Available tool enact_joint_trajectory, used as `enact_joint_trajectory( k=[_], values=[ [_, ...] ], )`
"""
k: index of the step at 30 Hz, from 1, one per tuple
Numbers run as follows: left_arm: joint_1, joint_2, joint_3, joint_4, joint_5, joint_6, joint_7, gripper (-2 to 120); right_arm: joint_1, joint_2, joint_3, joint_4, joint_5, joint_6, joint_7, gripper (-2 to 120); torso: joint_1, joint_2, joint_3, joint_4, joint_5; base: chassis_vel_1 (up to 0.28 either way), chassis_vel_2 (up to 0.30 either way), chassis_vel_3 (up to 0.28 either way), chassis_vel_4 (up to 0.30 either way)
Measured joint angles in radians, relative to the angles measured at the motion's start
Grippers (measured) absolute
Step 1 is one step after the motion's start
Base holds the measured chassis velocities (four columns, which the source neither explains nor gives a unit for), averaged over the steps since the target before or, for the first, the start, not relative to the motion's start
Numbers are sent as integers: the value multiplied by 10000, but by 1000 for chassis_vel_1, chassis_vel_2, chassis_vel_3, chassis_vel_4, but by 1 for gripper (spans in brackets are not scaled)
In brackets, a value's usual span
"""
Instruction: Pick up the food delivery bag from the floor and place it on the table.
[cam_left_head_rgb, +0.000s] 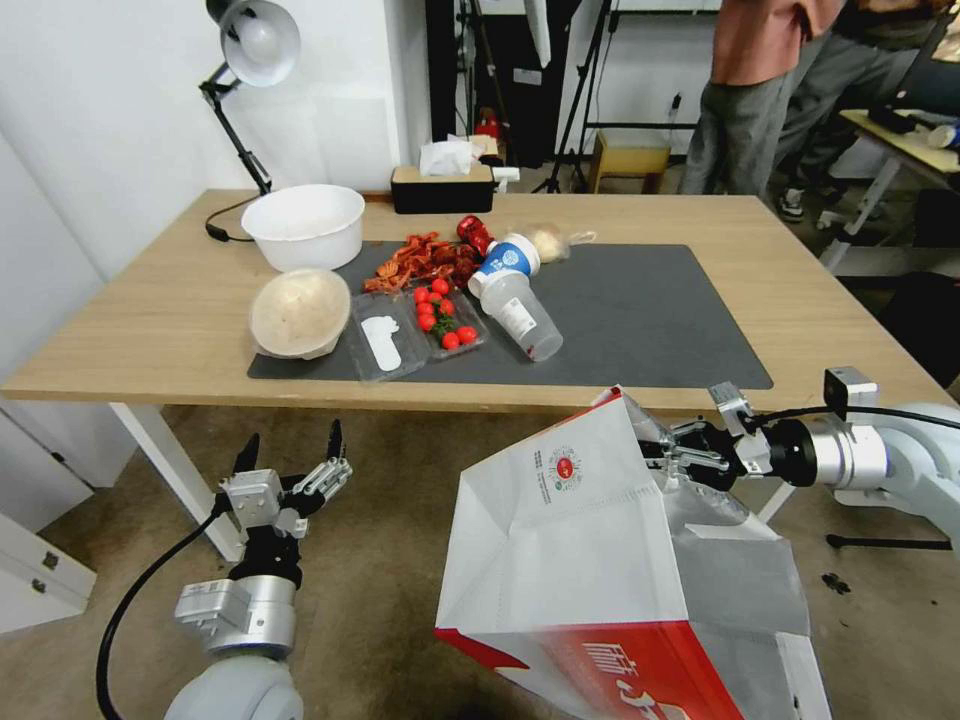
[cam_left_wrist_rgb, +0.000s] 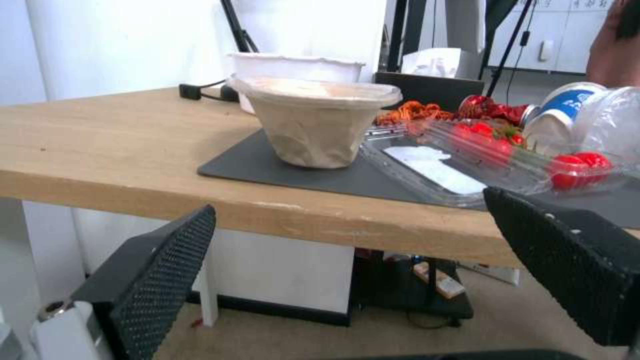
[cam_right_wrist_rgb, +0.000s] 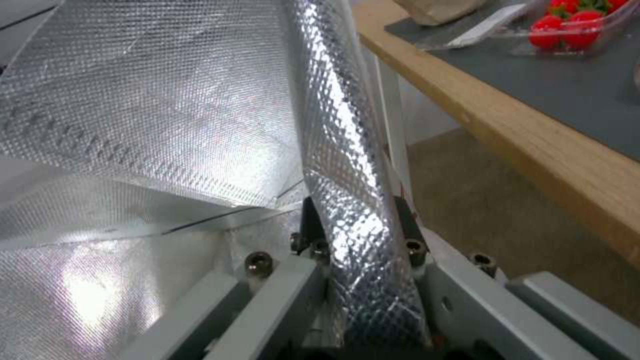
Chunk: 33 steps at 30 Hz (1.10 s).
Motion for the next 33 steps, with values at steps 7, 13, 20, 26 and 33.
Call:
enact_joint_trajectory(
  k=[7, 13, 20, 26, 33],
  values=[
    [4, 7, -17, -1, -8, 7, -33, 100, -3, -3, 5, 1, 4, 0, 5, 0, 129, 314, 185, 0, 0, 0, 0, 0, 0],
    [11, 19, -29, -5, -18, 7, -37, 100, 12, 20, -6, -4, 5, 0, 12, 0, 245, 566, 324, 0, 1, 0, 0, 0, 0],
    [5, 38, -27, -5, -23, 7, -37, 100, 41, 23, -19, -36, 13, 2, 18, 0, 409, 946, 540, 0, 0, 0, 0, 0, 0],
    [-1, 40, -28, -4, -31, 12, -42, 100, 71, 31, -41, -62, 21, 5, 25, 0, 518, 1202, 687, 0, 1, 0, 0, 0, 0],
    [-2, 40, -28, 1, -31, 12, -46, 100, 106, 33, -65, -79, 36, 7, 30, 0, 647, 1501, 852, 0, 0, 0, 0, 0, 0]
  ],
)
